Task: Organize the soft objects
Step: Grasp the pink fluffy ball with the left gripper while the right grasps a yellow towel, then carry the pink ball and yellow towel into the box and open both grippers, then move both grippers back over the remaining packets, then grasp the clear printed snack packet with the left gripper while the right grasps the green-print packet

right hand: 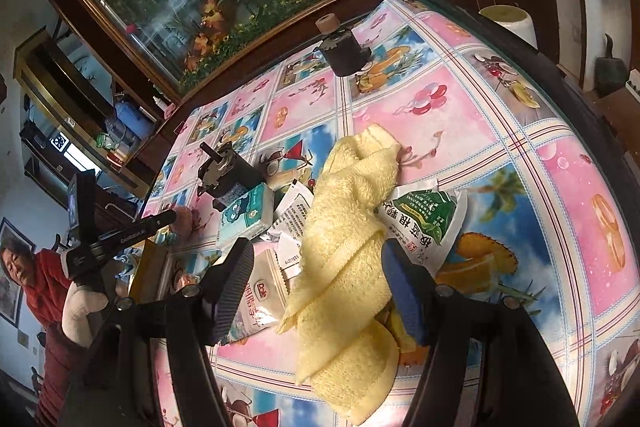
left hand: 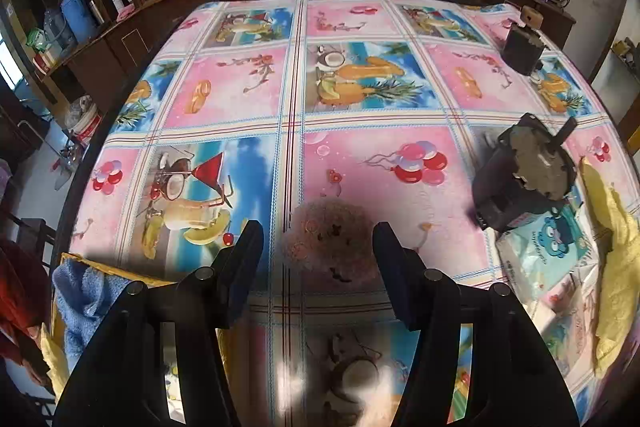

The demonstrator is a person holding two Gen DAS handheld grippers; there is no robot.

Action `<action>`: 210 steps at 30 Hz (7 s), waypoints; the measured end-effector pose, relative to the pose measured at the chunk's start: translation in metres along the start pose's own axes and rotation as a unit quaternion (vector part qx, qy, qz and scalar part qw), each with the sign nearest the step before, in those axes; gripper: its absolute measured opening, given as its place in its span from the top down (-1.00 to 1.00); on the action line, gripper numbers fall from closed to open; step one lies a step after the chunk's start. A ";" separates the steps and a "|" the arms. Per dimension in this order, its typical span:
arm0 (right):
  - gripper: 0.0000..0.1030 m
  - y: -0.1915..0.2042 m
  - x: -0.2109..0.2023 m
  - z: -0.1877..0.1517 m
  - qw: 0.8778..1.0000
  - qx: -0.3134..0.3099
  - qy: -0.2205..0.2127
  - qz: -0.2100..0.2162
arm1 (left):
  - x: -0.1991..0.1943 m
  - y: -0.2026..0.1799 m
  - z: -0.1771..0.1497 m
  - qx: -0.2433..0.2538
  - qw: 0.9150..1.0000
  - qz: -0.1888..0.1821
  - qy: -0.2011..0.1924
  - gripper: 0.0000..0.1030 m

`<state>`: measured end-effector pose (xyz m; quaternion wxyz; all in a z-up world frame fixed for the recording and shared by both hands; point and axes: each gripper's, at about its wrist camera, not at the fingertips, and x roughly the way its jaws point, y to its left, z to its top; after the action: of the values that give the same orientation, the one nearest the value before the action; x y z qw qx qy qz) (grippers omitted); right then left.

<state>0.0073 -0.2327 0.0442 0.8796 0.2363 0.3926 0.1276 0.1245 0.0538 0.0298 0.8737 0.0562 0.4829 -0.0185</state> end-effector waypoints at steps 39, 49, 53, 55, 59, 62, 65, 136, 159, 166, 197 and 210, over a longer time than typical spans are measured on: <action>0.19 0.057 -0.042 0.007 0.995 -0.064 -0.066 -0.031 | -0.132 -0.008 -0.027 -0.035 0.982 -0.147 -0.111 0.36; 0.18 0.111 -0.069 -0.007 0.991 -0.101 -0.073 0.047 | -0.212 0.057 -0.091 -0.097 0.968 -0.157 -0.171 0.36; 0.18 0.142 -0.060 -0.017 0.988 -0.117 -0.045 0.095 | -0.224 0.094 -0.123 -0.127 0.969 -0.113 -0.181 0.35; 0.18 0.158 -0.051 -0.023 0.985 -0.125 -0.028 0.115 | -0.225 0.112 -0.139 -0.148 0.968 -0.103 -0.176 0.35; 0.18 0.189 -0.031 -0.034 0.980 -0.139 0.008 0.143 | -0.220 0.138 -0.165 -0.177 0.967 -0.082 -0.166 0.35; 0.18 0.214 -0.020 -0.045 0.975 -0.156 0.028 0.158 | -0.215 0.151 -0.181 -0.196 0.965 -0.075 -0.159 0.35; 0.18 0.238 -0.011 -0.055 0.969 -0.174 0.041 0.168 | -0.210 0.162 -0.195 -0.213 0.962 -0.078 -0.154 0.35; -0.10 0.127 0.016 -0.025 0.995 -0.038 0.014 0.093 | -0.210 0.090 -0.190 -0.146 0.979 0.035 -0.138 -0.19; -0.10 -0.019 -0.019 -0.007 0.998 0.048 -0.028 0.010 | -0.119 -0.042 -0.131 -0.024 0.991 -0.133 0.003 -0.19; -0.11 -0.045 -0.022 0.009 0.997 0.060 -0.033 -0.026 | -0.104 -0.082 -0.110 0.015 0.987 -0.159 -0.005 -0.19; -0.11 -0.007 0.030 0.007 0.992 -0.066 0.101 -0.029 | -0.064 -0.167 -0.101 0.189 0.966 -0.175 -0.009 -0.19; 0.17 -0.005 0.037 0.003 0.986 -0.099 0.099 -0.085 | -0.051 -0.183 -0.090 0.188 0.964 -0.187 -0.013 -0.29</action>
<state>0.0339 -0.2229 0.0198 0.8633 0.0998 0.4815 0.1134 0.0062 -0.1186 0.0106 0.8343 0.1281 0.4615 -0.2731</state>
